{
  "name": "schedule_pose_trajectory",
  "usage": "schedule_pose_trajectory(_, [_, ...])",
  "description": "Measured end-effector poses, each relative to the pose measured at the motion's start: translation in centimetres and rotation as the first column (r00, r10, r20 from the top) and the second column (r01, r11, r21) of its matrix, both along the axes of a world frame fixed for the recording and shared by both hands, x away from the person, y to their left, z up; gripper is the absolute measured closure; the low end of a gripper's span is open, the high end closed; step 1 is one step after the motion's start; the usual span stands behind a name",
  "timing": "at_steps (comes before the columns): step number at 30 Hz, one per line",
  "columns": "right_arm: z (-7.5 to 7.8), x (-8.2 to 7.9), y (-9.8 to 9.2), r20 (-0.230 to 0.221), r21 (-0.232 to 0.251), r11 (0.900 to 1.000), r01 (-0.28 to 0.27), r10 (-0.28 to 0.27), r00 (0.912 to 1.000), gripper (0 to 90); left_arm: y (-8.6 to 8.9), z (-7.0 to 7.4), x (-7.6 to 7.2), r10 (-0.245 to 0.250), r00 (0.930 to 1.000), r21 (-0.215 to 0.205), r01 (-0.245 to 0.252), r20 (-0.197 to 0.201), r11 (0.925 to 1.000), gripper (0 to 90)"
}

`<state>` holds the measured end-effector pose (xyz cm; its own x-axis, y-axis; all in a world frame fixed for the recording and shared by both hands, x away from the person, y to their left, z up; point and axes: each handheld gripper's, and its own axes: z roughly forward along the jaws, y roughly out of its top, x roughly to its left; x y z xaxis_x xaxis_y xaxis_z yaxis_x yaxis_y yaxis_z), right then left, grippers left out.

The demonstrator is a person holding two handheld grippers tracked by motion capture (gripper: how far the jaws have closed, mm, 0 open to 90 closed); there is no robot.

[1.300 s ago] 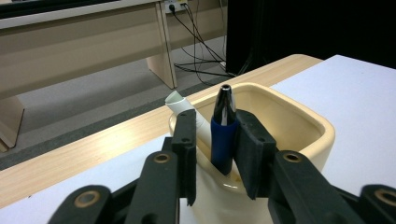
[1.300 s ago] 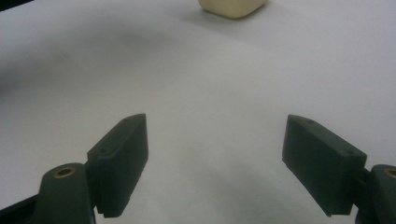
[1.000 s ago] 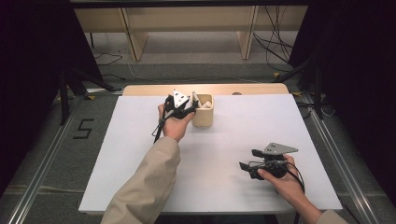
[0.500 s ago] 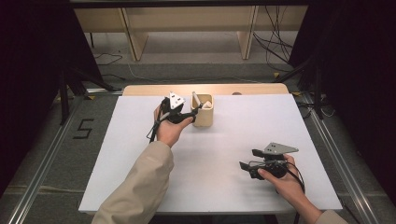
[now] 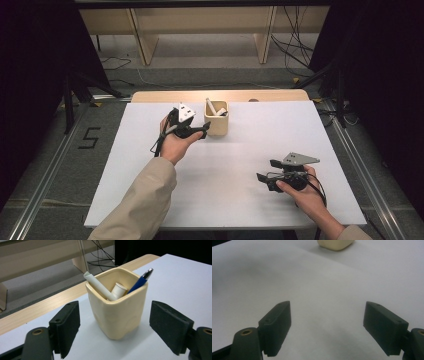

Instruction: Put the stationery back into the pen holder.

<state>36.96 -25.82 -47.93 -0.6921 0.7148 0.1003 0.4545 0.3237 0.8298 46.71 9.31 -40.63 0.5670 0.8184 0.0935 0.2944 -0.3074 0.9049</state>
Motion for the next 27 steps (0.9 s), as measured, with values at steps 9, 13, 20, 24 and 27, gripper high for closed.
schedule_pose_trajectory(9, [0.0, 0.1, -0.1, 0.006, 0.000, 1.000, 0.002, -0.002, 1.0000, 23.1, 0.9, 0.1, -2.5, -0.040, 0.9991, 0.011, 0.041, -0.014, 0.9991, 23.3])
schedule_pose_trajectory(13, [0.0, 0.0, -0.1, 0.006, -0.002, 1.000, 0.002, -0.002, 1.0000, 23.1, 1.4, 0.1, -3.4, -0.046, 0.9988, 0.014, 0.046, -0.015, 0.9988, 23.5])
schedule_pose_trajectory(20, [0.0, 0.0, -0.1, 0.006, -0.002, 1.000, 0.001, -0.001, 1.0000, 23.1, 2.0, -0.5, -4.9, -0.061, 0.9979, 0.030, 0.062, -0.020, 0.9976, 23.9])
schedule_pose_trajectory(24, [0.0, 0.1, -0.1, 0.009, -0.003, 1.000, -0.004, 0.004, 0.9999, 23.1, 2.1, -0.9, -5.5, -0.065, 0.9976, 0.029, 0.066, -0.023, 0.9974, 24.2])
schedule_pose_trajectory(27, [0.0, 0.0, -0.1, 0.012, 0.004, 1.000, -0.003, 0.003, 0.9999, 23.1, 2.3, -1.2, -6.1, -0.075, 0.9969, 0.034, 0.076, -0.024, 0.9965, 24.2])
